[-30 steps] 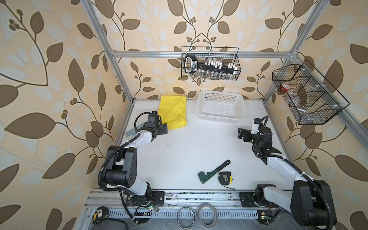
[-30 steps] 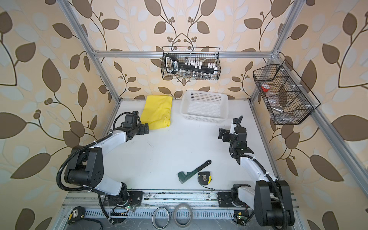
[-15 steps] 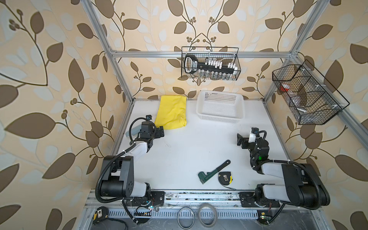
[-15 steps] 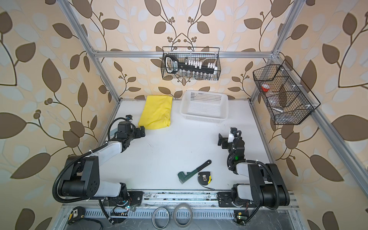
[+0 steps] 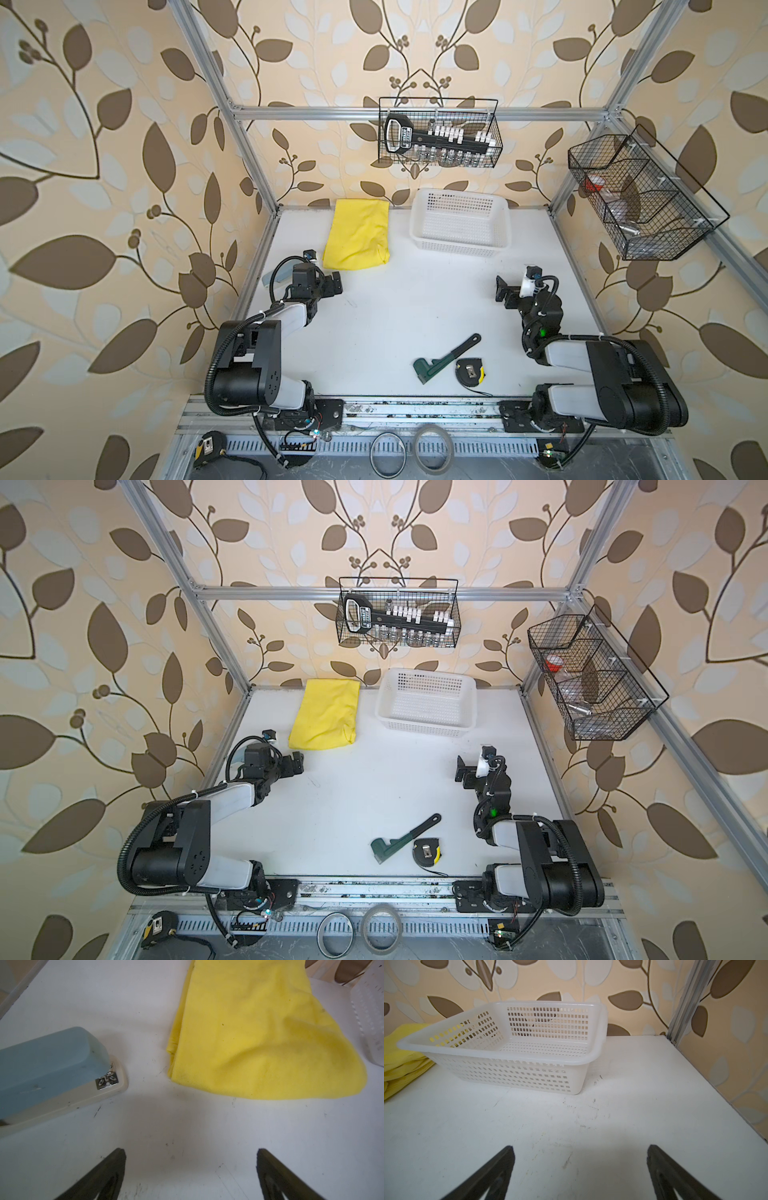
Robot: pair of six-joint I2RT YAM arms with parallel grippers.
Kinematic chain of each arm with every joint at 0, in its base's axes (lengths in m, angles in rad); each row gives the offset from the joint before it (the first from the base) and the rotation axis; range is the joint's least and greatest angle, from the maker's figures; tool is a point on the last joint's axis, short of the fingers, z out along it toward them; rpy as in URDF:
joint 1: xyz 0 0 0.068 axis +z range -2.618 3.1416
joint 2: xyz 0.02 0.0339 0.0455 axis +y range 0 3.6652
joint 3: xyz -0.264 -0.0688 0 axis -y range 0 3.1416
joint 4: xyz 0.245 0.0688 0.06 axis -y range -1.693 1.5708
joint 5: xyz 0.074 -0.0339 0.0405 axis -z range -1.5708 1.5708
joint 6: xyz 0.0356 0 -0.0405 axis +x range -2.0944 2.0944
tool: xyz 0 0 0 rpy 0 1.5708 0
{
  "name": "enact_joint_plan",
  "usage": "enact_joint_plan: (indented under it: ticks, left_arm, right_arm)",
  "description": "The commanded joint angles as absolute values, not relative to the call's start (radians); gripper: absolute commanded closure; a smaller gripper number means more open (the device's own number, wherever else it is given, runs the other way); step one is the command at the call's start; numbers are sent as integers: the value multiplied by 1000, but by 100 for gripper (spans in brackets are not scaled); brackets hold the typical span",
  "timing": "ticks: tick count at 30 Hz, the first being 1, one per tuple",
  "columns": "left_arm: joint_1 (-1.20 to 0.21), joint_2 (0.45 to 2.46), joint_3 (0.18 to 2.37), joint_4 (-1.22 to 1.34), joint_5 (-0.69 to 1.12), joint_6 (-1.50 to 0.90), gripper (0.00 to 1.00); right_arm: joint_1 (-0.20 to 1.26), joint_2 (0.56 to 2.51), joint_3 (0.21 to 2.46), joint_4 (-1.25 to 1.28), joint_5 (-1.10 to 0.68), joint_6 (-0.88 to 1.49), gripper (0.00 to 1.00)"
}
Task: Fold and stack the trousers
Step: Reset both arms
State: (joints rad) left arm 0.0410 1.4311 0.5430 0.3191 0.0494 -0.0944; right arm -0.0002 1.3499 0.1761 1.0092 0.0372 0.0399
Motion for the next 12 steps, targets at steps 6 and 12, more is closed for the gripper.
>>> enact_joint_plan:
  ticks: [6,12]
  left_arm:
    - [54,1453,493,526,3,-14,1]
    - [53,1454,481,543,10,-12,1]
  right_arm:
    - [-1,1361,177,1049,35,16,0]
    - [9,1355,173,1049,58,11,0]
